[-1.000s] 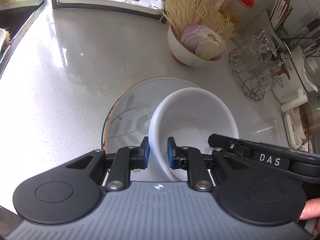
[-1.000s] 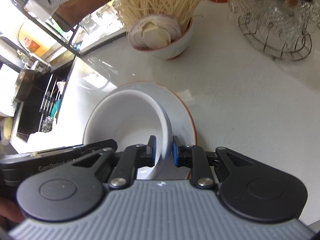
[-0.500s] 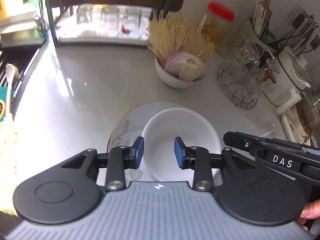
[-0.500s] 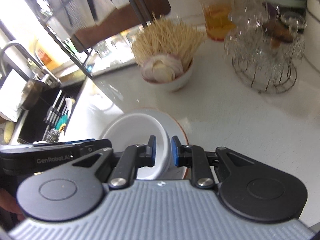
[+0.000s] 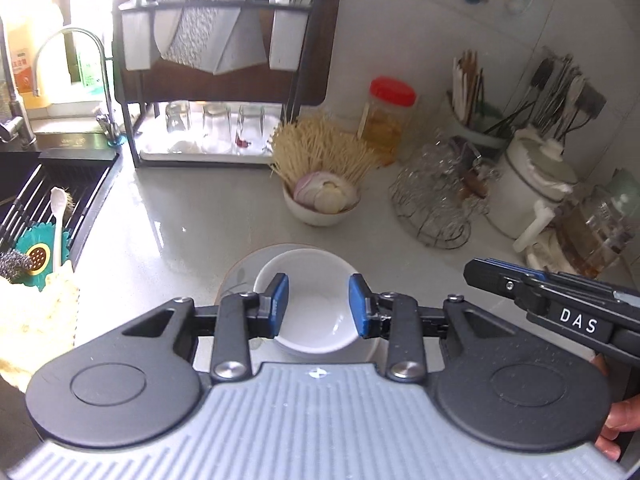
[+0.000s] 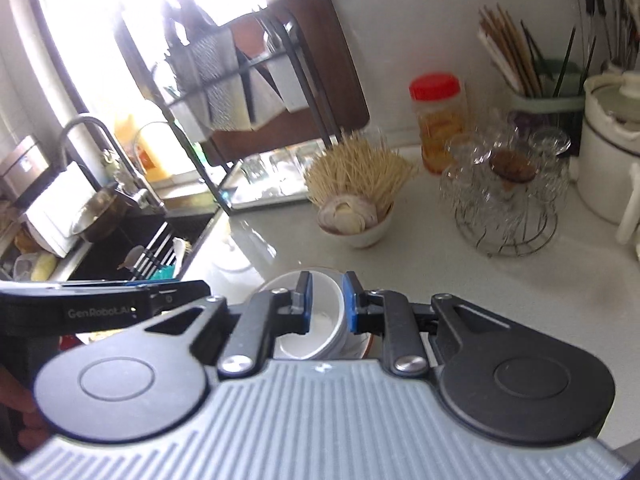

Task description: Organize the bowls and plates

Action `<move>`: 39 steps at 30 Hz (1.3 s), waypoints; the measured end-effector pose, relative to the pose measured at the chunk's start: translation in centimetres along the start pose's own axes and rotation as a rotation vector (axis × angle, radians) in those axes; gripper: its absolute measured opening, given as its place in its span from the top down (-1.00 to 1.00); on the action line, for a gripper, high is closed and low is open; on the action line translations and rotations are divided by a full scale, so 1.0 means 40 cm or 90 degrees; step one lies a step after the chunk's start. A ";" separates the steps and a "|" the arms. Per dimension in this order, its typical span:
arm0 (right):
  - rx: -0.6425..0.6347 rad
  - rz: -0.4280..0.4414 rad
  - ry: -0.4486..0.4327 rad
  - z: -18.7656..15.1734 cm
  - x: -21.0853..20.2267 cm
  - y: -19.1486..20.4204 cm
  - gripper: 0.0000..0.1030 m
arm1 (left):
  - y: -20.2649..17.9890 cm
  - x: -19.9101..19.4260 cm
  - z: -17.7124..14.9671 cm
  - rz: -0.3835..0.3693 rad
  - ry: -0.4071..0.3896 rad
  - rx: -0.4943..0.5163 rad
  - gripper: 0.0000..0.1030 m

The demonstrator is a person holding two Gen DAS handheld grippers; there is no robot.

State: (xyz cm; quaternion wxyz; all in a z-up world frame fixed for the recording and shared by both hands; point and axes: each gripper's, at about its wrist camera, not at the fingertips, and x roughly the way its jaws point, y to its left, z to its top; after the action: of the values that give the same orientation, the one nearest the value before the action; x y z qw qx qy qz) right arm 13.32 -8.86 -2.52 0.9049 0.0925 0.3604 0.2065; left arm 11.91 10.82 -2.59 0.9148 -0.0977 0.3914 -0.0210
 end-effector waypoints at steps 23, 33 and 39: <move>-0.045 -0.004 -0.072 -0.178 -0.300 0.053 0.61 | -0.104 -0.300 -0.267 0.005 -0.063 0.000 0.26; -0.028 -0.015 -0.096 -0.255 -0.376 0.066 0.61 | -0.134 -0.393 -0.332 0.023 -0.087 0.015 0.25; -0.026 -0.025 -0.096 -0.267 -0.410 0.051 0.61 | -0.156 -0.417 -0.375 0.021 -0.087 0.014 0.11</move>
State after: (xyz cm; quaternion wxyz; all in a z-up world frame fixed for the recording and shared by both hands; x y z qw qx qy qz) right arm -5.43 -14.06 0.47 0.9349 0.0827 0.2889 0.1887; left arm -10.22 4.21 0.40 0.9406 -0.0820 0.3294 -0.0034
